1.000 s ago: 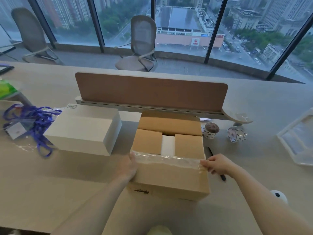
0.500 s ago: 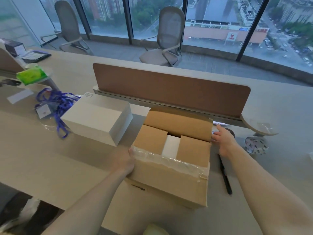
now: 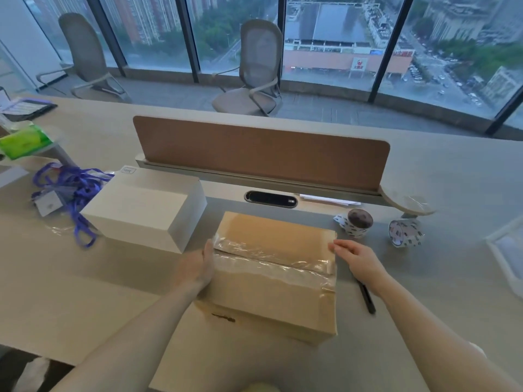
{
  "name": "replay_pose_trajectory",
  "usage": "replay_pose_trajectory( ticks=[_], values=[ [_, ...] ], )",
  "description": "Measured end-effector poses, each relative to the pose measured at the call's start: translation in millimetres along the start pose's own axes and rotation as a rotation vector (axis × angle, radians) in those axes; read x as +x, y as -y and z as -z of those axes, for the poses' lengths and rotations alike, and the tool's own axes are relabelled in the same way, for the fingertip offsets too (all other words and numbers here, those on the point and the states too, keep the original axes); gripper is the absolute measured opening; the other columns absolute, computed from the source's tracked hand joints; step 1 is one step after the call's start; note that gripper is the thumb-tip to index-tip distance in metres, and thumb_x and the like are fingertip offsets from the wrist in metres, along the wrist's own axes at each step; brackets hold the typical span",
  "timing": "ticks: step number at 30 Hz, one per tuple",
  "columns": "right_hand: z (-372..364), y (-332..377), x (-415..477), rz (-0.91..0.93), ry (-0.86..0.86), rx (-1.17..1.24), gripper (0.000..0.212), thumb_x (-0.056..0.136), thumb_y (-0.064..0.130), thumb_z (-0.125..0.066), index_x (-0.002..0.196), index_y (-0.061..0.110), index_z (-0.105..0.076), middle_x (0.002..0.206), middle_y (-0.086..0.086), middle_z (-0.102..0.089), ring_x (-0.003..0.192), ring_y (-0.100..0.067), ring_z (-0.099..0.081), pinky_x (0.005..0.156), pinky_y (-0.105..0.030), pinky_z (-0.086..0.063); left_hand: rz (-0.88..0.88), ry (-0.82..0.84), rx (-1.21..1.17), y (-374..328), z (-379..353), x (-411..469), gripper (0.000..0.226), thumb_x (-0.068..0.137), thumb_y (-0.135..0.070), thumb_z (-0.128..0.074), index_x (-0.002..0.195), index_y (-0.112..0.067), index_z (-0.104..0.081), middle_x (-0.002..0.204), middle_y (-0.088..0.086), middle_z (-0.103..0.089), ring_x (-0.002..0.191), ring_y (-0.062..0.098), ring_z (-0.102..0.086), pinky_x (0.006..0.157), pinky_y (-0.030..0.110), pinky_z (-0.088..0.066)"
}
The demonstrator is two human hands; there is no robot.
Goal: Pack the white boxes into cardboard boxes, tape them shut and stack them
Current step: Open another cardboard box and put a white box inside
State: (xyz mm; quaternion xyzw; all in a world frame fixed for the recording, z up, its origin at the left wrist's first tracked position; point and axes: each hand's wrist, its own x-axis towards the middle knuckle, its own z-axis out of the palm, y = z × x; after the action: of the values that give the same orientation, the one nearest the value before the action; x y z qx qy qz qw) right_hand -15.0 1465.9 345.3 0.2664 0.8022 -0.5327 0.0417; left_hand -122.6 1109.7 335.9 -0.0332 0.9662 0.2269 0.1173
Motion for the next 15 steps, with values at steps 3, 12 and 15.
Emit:
replay_pose_trajectory(
  ticks=[3, 12, 15],
  values=[
    [-12, -1, -10, 0.076, -0.050, -0.246, 0.036, 0.098, 0.030, -0.057, 0.133, 0.024, -0.058, 0.124, 0.014, -0.065, 0.122, -0.008, -0.056, 0.106, -0.033, -0.037, -0.015, 0.103, 0.124, -7, 3, 17, 0.084, 0.096, -0.070, -0.012, 0.110, -0.011, -0.070, 0.110, 0.013, -0.070, 0.105, 0.032, -0.064, 0.091, 0.040, -0.050],
    [-63, 5, -33, -0.387, -0.227, -0.577, 0.067, 0.098, 0.062, -0.021, 0.134, 0.012, -0.046, 0.134, -0.016, -0.053, 0.121, -0.036, -0.053, 0.095, -0.047, -0.042, -0.074, 0.065, 0.010, -1, -16, 29, 0.059, 0.106, -0.049, -0.026, 0.117, -0.011, -0.071, 0.119, 0.018, -0.069, 0.112, 0.039, -0.061, 0.093, 0.039, -0.044],
    [-72, 0, -34, -0.372, -0.285, -0.564, 0.065, 0.101, 0.057, -0.014, 0.128, 0.017, -0.057, 0.128, -0.016, -0.060, 0.117, -0.037, -0.055, 0.093, -0.044, -0.042, -0.091, 0.071, -0.025, 0, -21, 35, 0.056, 0.108, -0.041, -0.024, 0.122, -0.012, -0.070, 0.118, 0.020, -0.069, 0.111, 0.040, -0.061, 0.092, 0.040, -0.045]
  ],
)
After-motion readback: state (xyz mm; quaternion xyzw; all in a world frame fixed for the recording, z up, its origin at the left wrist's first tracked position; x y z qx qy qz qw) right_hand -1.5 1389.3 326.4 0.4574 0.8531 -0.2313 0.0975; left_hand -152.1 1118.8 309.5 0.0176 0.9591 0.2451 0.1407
